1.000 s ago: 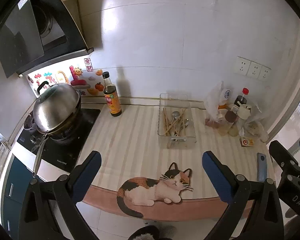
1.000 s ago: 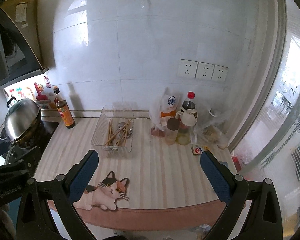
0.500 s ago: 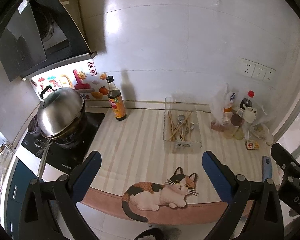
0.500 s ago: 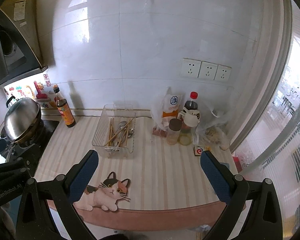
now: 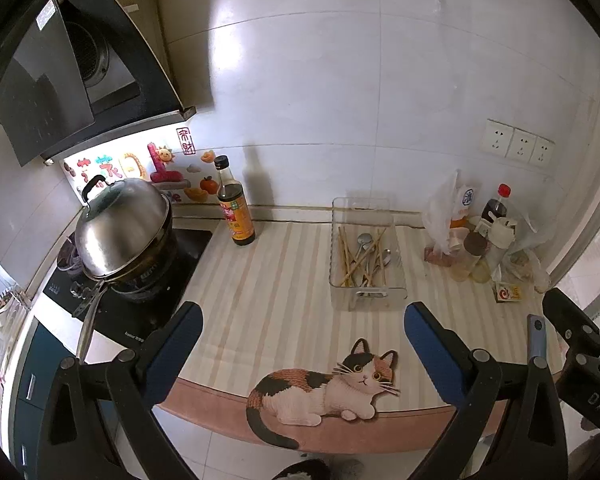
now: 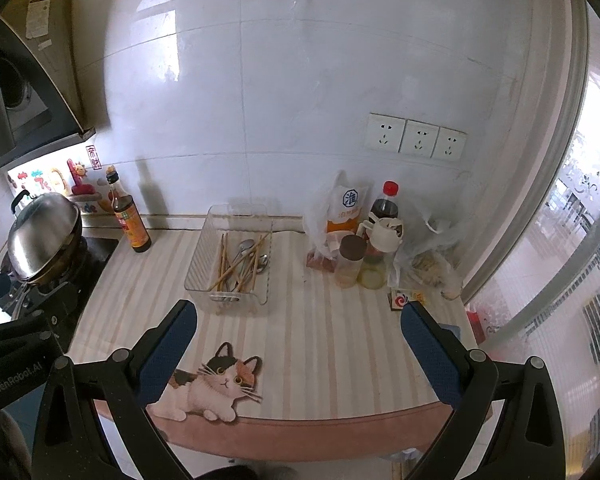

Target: Organize utensils

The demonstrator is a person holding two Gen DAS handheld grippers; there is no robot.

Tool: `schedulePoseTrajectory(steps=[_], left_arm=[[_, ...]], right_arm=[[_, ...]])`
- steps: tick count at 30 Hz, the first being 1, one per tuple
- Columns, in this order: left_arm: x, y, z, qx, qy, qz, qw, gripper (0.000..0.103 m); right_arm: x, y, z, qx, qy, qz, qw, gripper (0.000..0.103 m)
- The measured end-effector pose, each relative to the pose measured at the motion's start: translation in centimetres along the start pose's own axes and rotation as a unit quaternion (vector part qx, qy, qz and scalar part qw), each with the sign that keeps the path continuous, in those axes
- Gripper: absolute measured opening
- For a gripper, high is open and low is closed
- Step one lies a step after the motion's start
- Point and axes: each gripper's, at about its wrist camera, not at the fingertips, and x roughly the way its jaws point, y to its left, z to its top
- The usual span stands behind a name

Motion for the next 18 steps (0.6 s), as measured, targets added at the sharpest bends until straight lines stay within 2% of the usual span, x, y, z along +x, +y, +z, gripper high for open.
schedulePoseTrajectory(steps=[18], left_arm=[[0.06, -0.35, -0.07, 0.0, 0.003, -0.001, 1.0, 0.103]], right_arm=[[0.04, -0.16, -0.21, -0.001, 0.001, -0.005, 1.0, 0.103]])
